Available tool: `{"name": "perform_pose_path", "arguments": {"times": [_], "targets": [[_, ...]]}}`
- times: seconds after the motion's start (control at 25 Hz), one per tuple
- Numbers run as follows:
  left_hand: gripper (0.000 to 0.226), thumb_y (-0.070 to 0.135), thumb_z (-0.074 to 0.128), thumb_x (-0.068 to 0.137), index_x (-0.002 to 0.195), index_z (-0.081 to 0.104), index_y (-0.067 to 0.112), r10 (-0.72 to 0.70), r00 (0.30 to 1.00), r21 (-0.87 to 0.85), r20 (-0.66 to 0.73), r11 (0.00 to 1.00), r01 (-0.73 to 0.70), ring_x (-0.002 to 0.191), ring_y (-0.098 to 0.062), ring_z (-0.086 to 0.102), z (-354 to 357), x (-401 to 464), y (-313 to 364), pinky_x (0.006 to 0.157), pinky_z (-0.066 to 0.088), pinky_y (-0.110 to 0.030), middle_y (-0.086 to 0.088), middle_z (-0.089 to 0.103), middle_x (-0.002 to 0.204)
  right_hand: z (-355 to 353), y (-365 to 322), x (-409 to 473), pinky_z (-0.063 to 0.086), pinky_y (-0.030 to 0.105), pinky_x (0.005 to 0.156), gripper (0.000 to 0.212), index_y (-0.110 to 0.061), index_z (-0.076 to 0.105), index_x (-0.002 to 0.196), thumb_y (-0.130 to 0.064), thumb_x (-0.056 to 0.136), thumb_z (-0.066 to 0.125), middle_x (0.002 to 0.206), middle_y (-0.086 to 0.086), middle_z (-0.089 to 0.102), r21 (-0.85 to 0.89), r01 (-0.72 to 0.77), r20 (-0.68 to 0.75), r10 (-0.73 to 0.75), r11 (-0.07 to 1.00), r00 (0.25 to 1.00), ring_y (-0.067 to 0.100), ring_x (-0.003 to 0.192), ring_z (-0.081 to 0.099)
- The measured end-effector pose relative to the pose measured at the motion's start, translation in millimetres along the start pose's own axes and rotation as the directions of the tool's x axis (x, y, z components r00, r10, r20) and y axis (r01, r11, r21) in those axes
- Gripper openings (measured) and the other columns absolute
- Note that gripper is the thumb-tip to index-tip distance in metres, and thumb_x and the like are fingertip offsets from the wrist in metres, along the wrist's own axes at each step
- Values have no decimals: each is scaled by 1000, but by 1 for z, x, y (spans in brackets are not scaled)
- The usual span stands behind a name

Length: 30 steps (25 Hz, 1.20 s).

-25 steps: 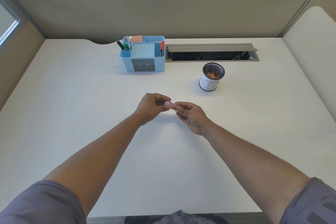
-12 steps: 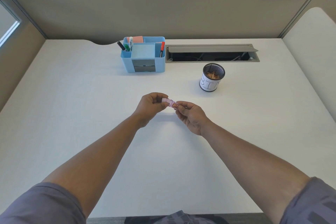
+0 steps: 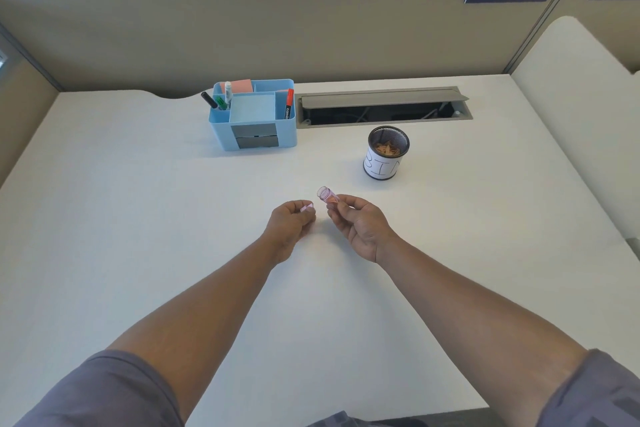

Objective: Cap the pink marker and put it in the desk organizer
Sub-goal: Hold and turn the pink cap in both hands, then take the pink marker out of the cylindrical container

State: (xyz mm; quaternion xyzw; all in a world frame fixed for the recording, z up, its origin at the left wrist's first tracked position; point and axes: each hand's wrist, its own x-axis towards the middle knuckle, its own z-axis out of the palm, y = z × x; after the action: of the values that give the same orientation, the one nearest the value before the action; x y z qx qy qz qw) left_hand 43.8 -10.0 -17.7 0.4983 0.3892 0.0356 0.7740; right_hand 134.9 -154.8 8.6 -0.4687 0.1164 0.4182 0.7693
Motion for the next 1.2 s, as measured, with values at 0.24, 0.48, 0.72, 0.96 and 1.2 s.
{"name": "perform_pose_path", "arguments": {"times": [0.24,0.48,0.72,0.96,1.2], "targets": [[10,19,70,95,104,70,23,167,984,291,-57,946,-144,85,-10,60,37,23,3,66,47,-21,3,70,98,-6,-50,11,59,21,79,16,0,67,107,6,93,62,105,14,72,77,264,-98,-256,961,962,17,87,73],[12,22,68,96,109,69,23,186,982,359,-37,919,-160,83,-10,59,69,44,9,63,47,-23,3,68,94,-14,-93,28,56,30,92,18,-17,73,105,-13,88,74,110,2,73,-284,471,-322,-545,836,774,17,100,68],[12,18,67,96,107,68,24,186,981,334,-55,929,-158,85,-12,59,89,63,15,66,47,-23,2,67,96,-17,-110,44,51,28,92,32,-21,66,123,-20,91,66,107,-8,69,-676,345,-361,-700,651,616,14,98,65],[12,19,70,94,104,69,26,140,989,313,-48,942,-118,81,-7,59,86,76,22,63,45,-22,5,68,94,-18,-119,52,55,32,85,18,-24,62,101,-13,88,68,90,-10,67,-808,326,-240,-779,491,580,18,92,68],[11,21,72,93,102,70,27,118,993,294,-28,950,-104,85,-8,60,81,82,23,67,46,-21,3,70,98,-16,-123,58,45,25,85,26,-11,68,116,-8,94,57,97,-3,68,-897,298,-94,-801,326,591,17,89,58]]}}
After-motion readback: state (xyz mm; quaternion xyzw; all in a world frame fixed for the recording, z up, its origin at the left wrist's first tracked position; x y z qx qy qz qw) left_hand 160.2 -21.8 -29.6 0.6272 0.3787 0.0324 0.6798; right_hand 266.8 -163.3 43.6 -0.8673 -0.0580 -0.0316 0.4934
